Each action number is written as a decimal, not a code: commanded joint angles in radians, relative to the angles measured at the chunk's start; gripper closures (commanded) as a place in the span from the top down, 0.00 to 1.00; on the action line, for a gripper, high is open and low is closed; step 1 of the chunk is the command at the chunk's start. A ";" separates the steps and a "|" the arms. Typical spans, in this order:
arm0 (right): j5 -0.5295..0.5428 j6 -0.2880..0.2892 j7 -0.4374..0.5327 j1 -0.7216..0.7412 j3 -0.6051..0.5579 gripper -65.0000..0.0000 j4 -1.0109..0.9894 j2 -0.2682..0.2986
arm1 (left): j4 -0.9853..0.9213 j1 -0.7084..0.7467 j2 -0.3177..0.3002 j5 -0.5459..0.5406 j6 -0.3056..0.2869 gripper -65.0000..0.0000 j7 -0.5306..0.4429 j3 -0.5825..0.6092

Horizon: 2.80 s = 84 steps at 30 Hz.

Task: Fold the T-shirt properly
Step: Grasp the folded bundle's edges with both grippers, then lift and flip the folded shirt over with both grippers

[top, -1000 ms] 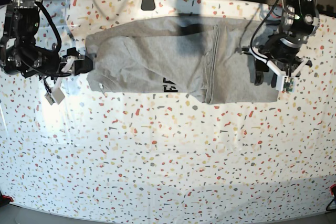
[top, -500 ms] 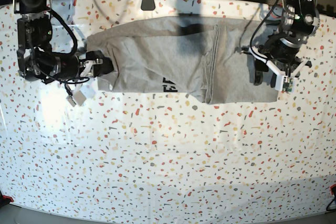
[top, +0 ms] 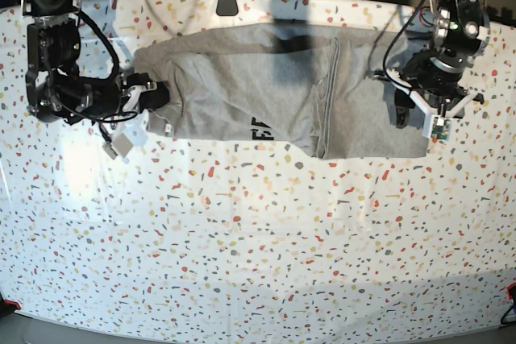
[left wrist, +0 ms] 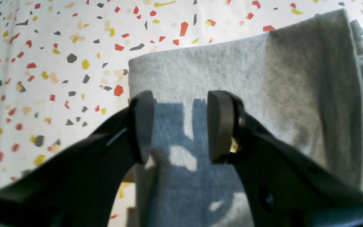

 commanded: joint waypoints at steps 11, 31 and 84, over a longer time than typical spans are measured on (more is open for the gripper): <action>0.040 0.004 -0.127 -0.038 0.190 0.00 0.319 0.010 | -0.101 -0.006 -0.034 0.016 0.006 0.42 -0.058 -0.001; -0.119 0.004 0.009 -0.113 -0.047 0.00 0.647 -0.498 | -0.445 -0.006 -0.025 0.150 -0.184 0.41 -0.301 0.000; -0.361 -0.066 0.315 0.027 -0.708 0.00 0.385 -0.620 | -0.100 0.145 -0.015 -0.033 -0.289 0.41 -0.197 -0.262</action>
